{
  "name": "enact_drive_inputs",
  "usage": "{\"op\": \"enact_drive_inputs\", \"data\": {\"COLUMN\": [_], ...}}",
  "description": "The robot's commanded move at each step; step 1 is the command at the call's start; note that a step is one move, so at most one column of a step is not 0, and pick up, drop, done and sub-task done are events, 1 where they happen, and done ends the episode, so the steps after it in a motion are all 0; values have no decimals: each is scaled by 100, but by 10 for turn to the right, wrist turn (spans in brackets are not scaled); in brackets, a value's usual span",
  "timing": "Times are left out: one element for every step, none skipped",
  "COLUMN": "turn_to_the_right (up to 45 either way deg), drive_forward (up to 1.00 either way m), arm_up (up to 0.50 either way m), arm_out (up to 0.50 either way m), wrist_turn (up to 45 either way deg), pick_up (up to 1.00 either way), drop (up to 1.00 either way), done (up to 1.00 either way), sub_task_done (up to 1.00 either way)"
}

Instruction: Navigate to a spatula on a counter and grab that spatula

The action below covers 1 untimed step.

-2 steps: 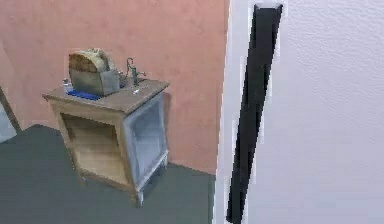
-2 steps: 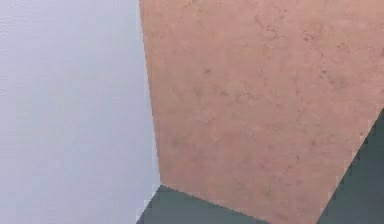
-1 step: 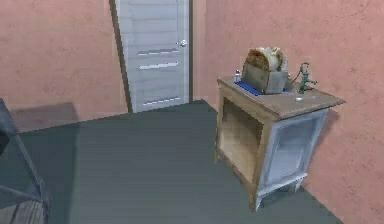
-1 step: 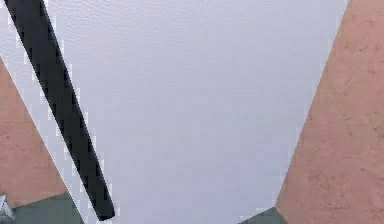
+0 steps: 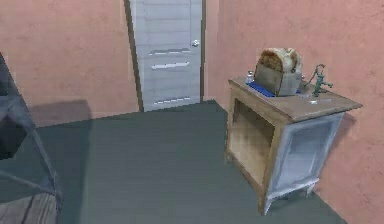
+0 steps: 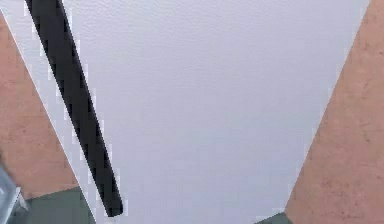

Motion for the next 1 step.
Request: {"op": "enact_drive_inputs", "data": {"turn_to_the_right": [0], "drive_forward": [45], "arm_up": [0], "arm_out": [0], "wrist_turn": [0], "pick_up": [0], "drop": [0], "done": [0], "sub_task_done": [0]}}
